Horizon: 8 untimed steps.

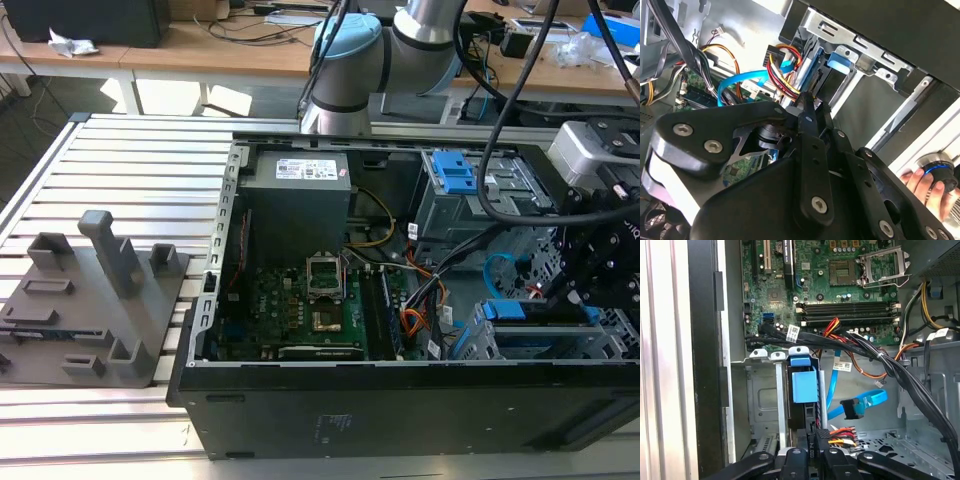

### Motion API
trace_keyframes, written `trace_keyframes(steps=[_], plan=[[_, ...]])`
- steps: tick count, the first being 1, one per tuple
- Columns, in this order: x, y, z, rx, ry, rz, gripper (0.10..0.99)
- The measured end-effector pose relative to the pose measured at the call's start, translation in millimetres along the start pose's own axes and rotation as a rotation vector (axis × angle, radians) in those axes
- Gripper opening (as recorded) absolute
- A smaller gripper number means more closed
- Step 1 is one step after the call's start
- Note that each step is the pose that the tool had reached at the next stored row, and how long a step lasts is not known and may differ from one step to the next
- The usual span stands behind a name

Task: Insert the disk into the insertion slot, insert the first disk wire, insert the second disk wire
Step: 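Insert the first disk wire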

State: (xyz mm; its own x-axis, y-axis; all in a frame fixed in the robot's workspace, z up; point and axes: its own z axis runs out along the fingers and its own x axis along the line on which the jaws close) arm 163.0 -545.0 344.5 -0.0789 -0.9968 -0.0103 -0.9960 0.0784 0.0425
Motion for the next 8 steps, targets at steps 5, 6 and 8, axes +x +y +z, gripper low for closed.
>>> trace_keyframes(steps=[5, 6, 8], plan=[[-4.6, -2.7, 2.2, -0.001, -0.0076, 0.0, 0.184], [-4.8, -3.4, 2.4, -0.001, -0.0076, 0.0, 0.184], [-5.0, -4.8, 2.8, -0.001, -0.0075, 0.0, 0.184]])
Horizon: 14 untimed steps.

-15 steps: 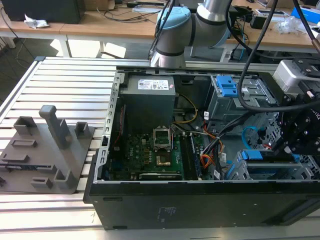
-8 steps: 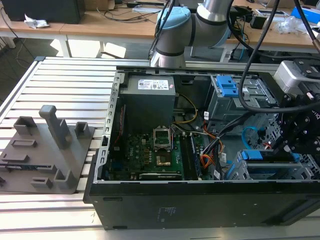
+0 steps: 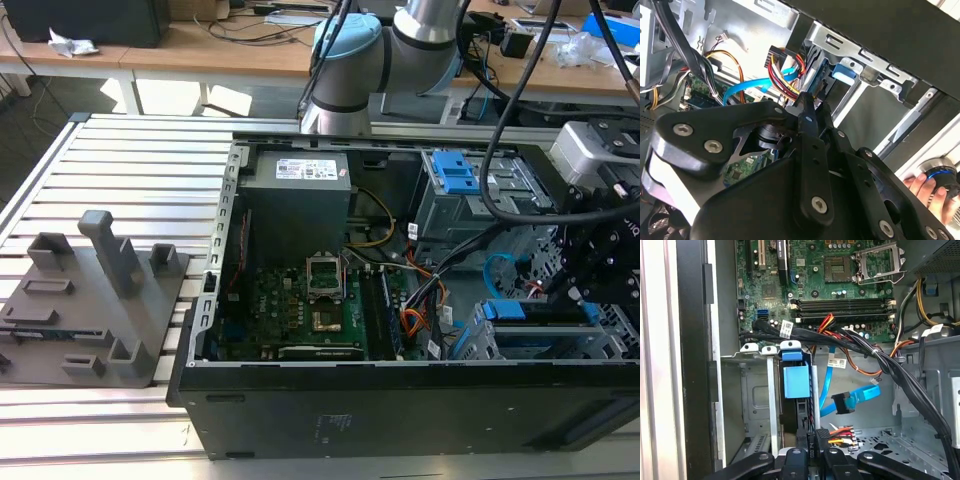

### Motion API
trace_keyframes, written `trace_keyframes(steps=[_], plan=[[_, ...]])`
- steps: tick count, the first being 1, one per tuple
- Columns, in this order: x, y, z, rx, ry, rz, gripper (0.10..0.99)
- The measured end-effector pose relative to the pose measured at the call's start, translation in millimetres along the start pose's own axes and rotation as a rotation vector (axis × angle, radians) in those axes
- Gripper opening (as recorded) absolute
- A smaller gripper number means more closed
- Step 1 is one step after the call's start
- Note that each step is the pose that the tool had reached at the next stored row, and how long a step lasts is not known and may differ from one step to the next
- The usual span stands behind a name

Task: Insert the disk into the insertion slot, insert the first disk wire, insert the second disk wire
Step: 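Insert the first disk wire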

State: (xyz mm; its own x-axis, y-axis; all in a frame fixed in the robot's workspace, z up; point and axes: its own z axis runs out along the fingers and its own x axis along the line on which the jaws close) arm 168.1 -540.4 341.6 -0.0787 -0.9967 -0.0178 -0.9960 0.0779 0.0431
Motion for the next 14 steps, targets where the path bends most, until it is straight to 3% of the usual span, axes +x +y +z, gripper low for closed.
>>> trace_keyframes(steps=[14], plan=[[-0.2, -4.9, 5.2, 0.0, -0.0001, 0.0, 0.184]])
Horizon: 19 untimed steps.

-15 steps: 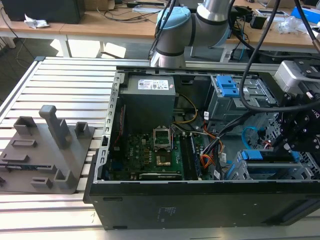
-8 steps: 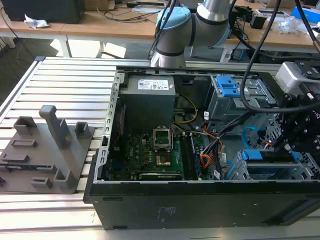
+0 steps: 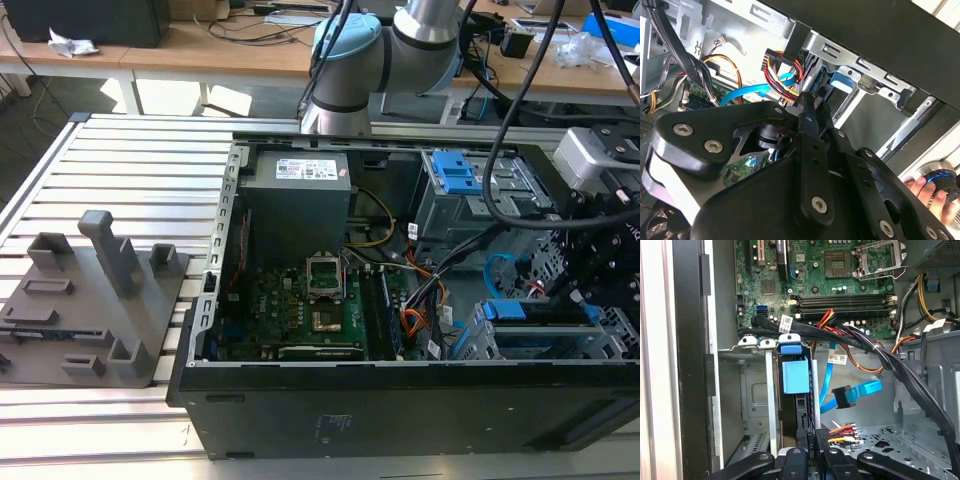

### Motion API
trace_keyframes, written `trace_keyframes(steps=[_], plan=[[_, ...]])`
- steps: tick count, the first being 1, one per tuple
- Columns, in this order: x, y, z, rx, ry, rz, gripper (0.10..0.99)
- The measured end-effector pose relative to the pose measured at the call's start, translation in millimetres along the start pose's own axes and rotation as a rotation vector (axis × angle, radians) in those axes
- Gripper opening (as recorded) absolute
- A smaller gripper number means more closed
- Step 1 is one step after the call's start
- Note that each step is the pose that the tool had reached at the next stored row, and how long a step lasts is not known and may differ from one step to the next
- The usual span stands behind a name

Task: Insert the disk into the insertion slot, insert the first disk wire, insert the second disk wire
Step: 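Insert the first disk wire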

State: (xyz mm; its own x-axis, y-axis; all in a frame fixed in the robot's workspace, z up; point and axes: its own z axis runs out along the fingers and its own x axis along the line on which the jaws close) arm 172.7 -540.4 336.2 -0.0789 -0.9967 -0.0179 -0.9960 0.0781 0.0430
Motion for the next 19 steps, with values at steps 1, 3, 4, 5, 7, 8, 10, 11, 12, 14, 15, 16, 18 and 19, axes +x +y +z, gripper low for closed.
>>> trace_keyframes(steps=[1, 3, 4, 5, 7, 8, 10, 11, 12, 14, 15, 16, 18, 19], plan=[[0.0, -0.1, 0.3, 0.0, 0.0, 0.0, 0.184], [0.0, -0.3, 0.8, 0.0, 0.0001, 0.0, 0.184], [0.0, -0.4, 1.1, 0.0, 0.0, 0.0, 0.184], [0.0, -0.4, 1.3, 0.0, 0.0, 0.0, 0.184], [0.0, -0.8, 1.8, 0.0, 0.0, 0.0, 0.184], [0.0, -1.0, 2.3, 0.0, 0.0002, 0.0, 0.184], [0.0, -1.1, 2.6, 0.0, 0.0, 0.0, 0.184], [0.0, -1.1, 2.6, 0.0, 0.0, 0.0, 0.184], [-0.1, -1.2, 3.2, 0.0, -0.0015, 0.0, 0.184], [-0.1, -1.3, 3.2, 0.0, -0.001, 0.0, 0.196], [-0.1, -1.2, 2.9, 0.0, -0.0003, 0.0, 0.255], [-0.1, -1.2, 2.8, 0.0, -0.0001, 0.0, 0.322], [-0.1, -1.0, -1.4, 0.0, 0.0001, 0.0, 0.322], [-0.2, -0.7, -7.7, 0.0, -0.0001, 0.0, 0.322]])
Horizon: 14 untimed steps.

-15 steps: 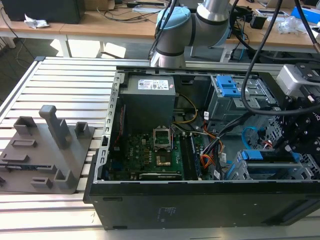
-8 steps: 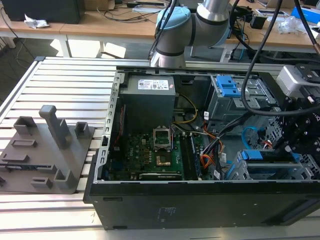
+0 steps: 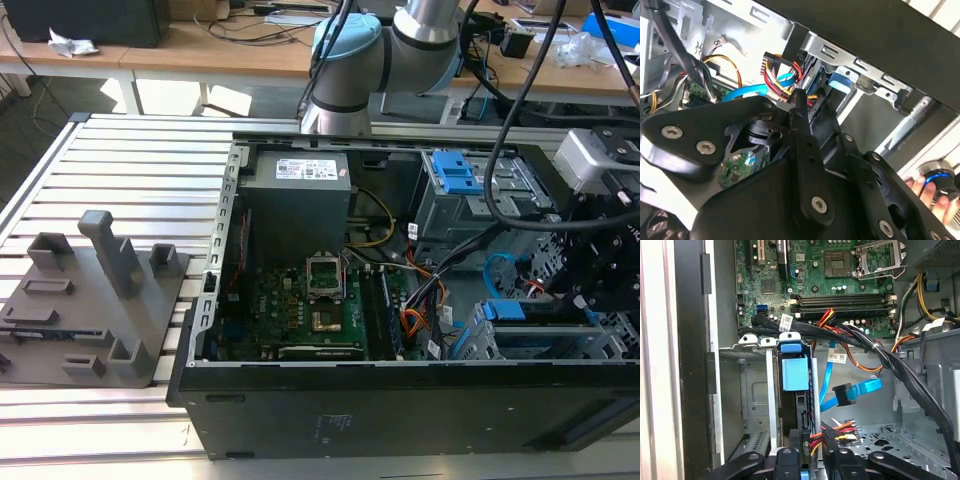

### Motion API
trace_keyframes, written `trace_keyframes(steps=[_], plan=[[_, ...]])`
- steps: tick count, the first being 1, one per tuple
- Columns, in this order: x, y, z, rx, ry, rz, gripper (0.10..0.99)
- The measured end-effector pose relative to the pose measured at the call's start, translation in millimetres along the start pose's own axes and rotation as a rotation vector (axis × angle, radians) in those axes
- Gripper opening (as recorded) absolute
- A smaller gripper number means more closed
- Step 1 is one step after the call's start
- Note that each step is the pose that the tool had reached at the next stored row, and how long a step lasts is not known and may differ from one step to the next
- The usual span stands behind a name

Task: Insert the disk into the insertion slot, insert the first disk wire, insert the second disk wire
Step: 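Insert the first disk wire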

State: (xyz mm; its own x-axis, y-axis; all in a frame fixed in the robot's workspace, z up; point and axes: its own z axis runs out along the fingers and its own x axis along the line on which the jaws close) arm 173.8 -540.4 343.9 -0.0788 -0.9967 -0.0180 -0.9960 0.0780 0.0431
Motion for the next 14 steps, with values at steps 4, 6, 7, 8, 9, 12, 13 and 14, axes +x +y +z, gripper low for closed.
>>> trace_keyframes(steps=[4, 6, 7, 8, 9, 12, 13, 14], plan=[[-1.1, 1.1, -22.9, 0.0, 0.0012, 0.0, 0.306], [-1.5, 1.4, -31.2, 0.0, 0.002, 0.0, 0.176], [-2.0, 2.0, -45.0, 0.0, 0.0025, 0.0, 0.106], [-2.0, 2.1, -46.0, 0.0, 0.0019, 0.0, 0.106], [-2.0, 2.1, -46.3, 0.0, 0.0024, 0.0, 0.106], [-2.0, 2.1, -46.3, 0.0, 0.0024, 0.0, 0.106], [-2.0, 2.1, -46.3, 0.0, 0.0023, 0.0, 0.106], [-2.0, 2.1, -46.4, 0.0, 0.0023, 0.0, 0.106]])
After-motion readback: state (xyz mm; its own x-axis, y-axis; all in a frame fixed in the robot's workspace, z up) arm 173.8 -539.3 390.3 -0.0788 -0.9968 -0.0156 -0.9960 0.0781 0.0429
